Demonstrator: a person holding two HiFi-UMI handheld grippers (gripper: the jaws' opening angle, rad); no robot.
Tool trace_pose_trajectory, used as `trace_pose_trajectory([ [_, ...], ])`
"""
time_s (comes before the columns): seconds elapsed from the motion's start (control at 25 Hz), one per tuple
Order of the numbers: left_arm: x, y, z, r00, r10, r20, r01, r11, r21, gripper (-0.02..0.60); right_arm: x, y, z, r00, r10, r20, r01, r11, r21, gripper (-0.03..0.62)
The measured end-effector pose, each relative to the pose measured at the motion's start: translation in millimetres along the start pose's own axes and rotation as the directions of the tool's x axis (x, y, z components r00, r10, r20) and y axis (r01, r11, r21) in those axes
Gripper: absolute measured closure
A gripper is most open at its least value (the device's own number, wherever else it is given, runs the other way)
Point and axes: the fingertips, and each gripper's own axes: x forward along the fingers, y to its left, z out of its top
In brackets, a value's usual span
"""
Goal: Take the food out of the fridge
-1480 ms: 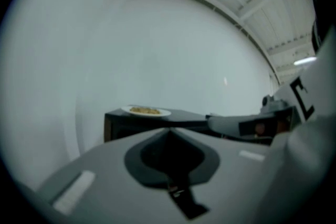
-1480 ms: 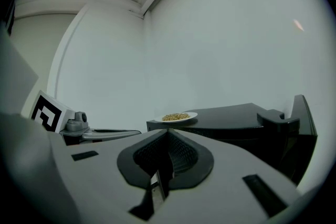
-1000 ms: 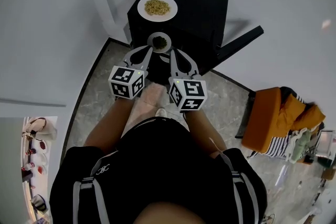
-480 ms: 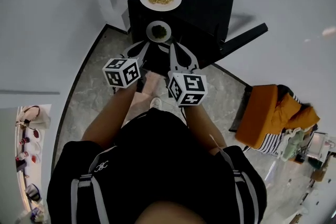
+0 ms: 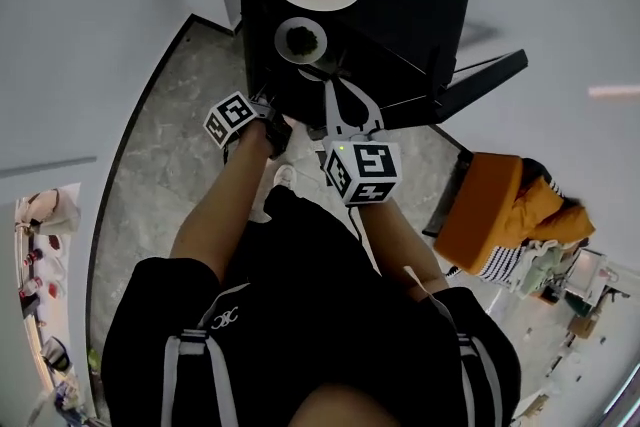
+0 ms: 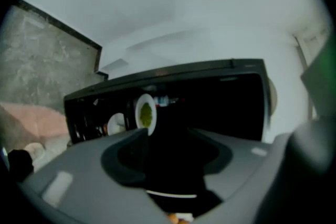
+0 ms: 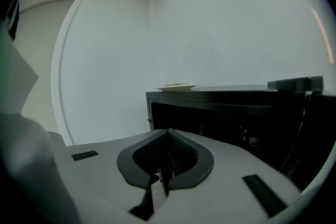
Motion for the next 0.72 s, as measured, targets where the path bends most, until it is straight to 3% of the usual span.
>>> trace_pose_trajectory([
  [0.16, 49.3, 49.6, 18.9, 0.995, 0.020, 0.101, -0.014, 0.998, -0.062, 0.349, 14.8, -2.7, -19.1, 0.997, 0.021, -0.068, -0.023, 0.999, -0.035, 0.594],
  [0.4, 109.1, 89.9, 7.8, 0.997, 0.052, 0.054, -0.049, 0.997, -0.056, 0.334, 29.1, -13.9, -50.7, 0.987, 0.043, -0.152, -0.054, 0.996, -0.066, 0.594],
  [0.72, 135.4, 119.5, 13.4, 0.992, 0.115, 0.059, -0.111, 0.992, -0.065, 0.334, 42.3, -33.5, -75.7, 0.976, 0.062, -0.209, -0.074, 0.996, -0.051, 0.594],
])
